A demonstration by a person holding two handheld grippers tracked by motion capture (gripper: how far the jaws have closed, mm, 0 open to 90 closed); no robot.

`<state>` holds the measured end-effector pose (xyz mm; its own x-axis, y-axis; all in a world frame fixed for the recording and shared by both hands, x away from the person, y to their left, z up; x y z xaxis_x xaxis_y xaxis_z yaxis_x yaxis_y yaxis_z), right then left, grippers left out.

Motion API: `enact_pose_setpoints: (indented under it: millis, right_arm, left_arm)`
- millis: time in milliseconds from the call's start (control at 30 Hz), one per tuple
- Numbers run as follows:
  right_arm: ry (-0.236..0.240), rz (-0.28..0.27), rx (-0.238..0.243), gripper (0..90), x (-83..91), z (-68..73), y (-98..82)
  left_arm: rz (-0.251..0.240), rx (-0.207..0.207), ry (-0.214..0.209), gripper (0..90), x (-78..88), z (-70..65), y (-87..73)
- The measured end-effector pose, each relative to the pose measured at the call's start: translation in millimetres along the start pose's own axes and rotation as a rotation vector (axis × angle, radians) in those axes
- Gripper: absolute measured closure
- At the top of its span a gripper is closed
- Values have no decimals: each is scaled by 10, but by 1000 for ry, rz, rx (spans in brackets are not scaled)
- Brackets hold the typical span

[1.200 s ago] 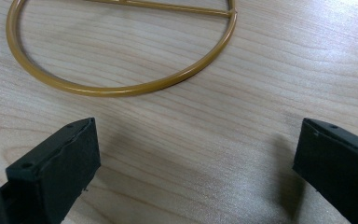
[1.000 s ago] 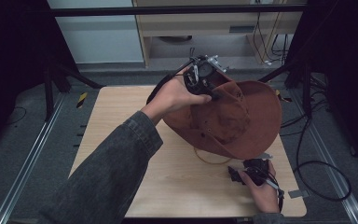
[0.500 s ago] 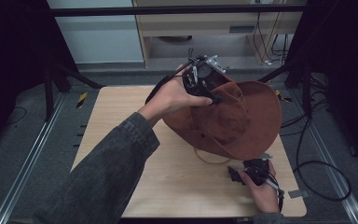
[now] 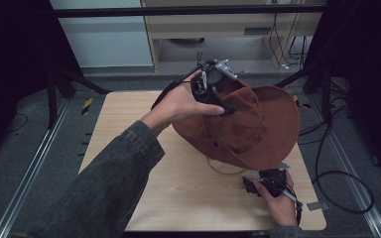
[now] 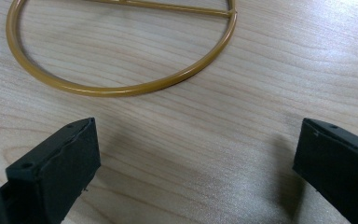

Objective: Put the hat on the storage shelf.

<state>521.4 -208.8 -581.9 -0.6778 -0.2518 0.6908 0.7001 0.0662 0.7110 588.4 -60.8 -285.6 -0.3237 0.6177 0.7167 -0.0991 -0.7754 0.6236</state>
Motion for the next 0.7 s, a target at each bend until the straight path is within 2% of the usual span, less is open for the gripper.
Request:
enact_pose_setpoints:
  millis: [300,333,400,567,700]
  right_arm:
    - [1,-3,-8,3,-3,8,3]
    - [-1,1,5,4,1,-5,-1]
    - [0,-4,-7,4,-4,6,4]
    - [0,-4,-7,4,-2,6,3]
    - [-9,-2,15,4,6,-18,4]
  left_arm:
    - [-11,7,-2,192,77,-34,-54]
    - [-12,10,-4,189,86,-44,-63]
    - [-14,16,-9,182,99,-62,-80]
    - [-30,32,2,141,164,-61,-119]
    - [-30,48,13,106,232,-31,-176]
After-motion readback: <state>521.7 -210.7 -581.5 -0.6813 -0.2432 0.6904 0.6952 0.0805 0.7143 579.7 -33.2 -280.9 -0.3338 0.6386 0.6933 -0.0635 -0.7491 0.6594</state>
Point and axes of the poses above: each handheld gripper's, and its own axes: x roughly backward along the jaws, y roughly out of its top, z roughly to its left, the point moved 10 cm from there along -x, roughly forward along the jaws, and after that the axes turned 12 degrees about -x, right-handed, at the moved point
